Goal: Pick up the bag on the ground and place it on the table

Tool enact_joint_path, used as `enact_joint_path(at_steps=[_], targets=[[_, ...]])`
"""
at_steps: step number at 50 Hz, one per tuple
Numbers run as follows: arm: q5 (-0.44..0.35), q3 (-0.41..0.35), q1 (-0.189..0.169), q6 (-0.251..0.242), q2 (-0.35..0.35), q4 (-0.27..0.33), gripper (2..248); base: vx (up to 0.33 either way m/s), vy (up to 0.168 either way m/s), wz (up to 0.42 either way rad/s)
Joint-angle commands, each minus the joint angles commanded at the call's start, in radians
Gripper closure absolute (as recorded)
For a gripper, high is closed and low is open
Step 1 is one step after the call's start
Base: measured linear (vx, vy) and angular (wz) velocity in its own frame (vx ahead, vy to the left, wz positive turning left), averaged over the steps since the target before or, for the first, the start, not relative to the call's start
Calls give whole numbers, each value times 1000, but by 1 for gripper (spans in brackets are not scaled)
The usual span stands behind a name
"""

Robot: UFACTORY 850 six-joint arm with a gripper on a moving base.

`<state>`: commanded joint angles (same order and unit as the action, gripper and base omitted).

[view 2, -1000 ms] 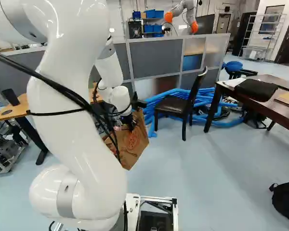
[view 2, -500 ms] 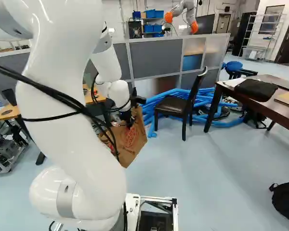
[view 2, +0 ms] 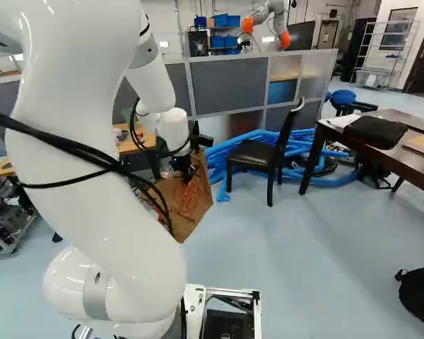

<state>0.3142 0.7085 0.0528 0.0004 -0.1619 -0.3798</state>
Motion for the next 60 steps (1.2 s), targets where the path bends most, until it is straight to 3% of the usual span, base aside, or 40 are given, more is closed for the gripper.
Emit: enact_joint_path(at_steps=[34,60], targets=[[138,17,-3,0,94,0,229,0,0,0],[148,69,0,0,129,0,229,0,0,0]])
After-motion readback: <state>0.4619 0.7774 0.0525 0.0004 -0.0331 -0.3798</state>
